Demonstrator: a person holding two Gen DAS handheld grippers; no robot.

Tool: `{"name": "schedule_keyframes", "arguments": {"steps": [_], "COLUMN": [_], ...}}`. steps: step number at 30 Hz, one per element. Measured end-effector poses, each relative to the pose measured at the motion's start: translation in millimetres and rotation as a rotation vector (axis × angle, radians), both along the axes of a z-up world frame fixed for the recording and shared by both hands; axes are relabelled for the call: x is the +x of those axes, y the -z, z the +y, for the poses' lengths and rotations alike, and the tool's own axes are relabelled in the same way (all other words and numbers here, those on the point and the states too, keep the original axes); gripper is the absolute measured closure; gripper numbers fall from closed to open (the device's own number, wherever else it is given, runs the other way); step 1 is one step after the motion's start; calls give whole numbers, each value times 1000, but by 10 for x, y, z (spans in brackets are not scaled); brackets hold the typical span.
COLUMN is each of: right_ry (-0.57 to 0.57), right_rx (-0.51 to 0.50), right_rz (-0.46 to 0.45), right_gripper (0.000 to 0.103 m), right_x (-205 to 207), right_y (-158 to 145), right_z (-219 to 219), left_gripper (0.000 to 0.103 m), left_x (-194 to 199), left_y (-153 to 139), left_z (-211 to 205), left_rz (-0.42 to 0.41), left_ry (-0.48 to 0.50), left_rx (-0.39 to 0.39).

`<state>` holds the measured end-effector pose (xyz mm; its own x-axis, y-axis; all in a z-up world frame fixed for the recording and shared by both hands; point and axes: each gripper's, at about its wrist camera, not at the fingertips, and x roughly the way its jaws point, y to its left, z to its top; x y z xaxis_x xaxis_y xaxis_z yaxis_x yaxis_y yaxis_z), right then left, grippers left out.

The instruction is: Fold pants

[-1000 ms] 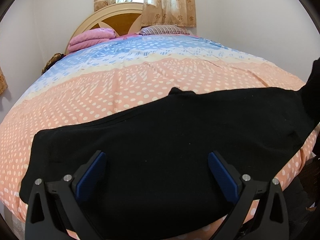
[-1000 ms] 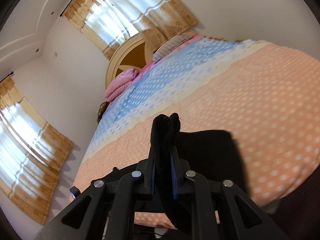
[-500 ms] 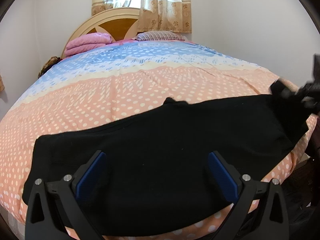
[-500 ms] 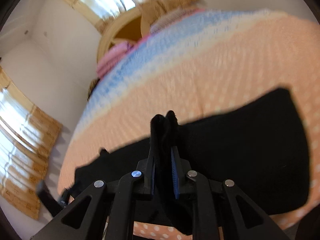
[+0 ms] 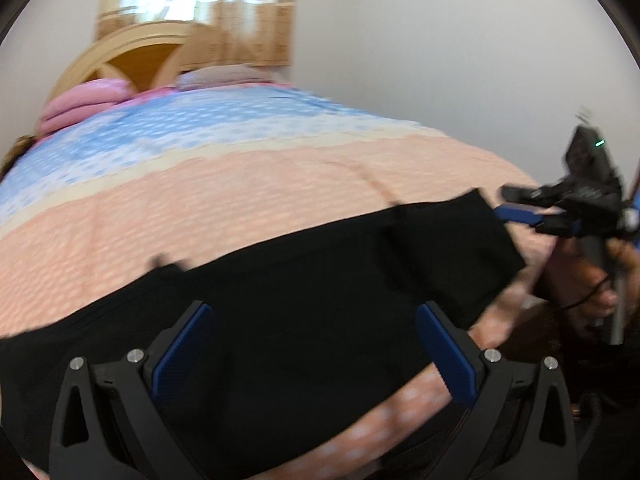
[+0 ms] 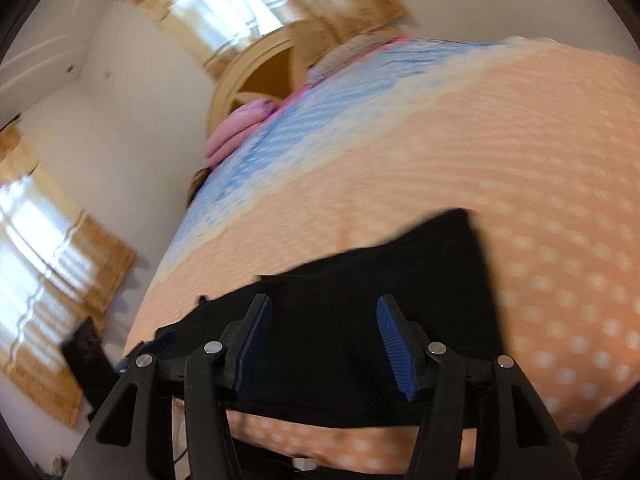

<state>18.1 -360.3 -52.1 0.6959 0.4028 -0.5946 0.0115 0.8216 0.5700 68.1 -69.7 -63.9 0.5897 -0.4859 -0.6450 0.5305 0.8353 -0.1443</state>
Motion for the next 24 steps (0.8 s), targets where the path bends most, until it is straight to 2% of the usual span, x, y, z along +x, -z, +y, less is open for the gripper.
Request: {"name": "schedule_keyframes", "arguments": {"steps": [3,6,8,12,13,14,15,16,17,24], "right_ry": [56,63,57,73,77,83,88,93,100,142], "right_rx": [-9,-3,-21,-64,-53,-47,-49,-55,-64,-100], "right_rz": [19,20,-2,-29,-26,-26,-30,-34,-40,-110], "right_gripper": [46,46,46,46,46,46,46,46,46,45], "right_x": [-94,-96,-124,-158,-158,-160,-163,-187,-195,-308], "right_y": [162,187,154,135,147,153,152,135,131,36], "right_z": [-196,-259,-253,-286,-309,-321,-325,-341,-343,-387], "left_gripper": [0,4,15,26,33,47,55,75,91,94], "left_x": [127,253,325,464,514,535,542,560,561,470], "left_y": [1,64,117,226,262,278,288,294,286,-182], "left_z": [-308,-554,-679,-882,-912,-930,-931,-933,-926,-589], "left_rz": [41,105,148,215,238,254,264,270,272,213], "left_ry": [73,119,138,153,148,151,154,147,146,153], "left_rx": [-24,-37,-51,-73,-83,-94,-100,-96,-96,-208]}}
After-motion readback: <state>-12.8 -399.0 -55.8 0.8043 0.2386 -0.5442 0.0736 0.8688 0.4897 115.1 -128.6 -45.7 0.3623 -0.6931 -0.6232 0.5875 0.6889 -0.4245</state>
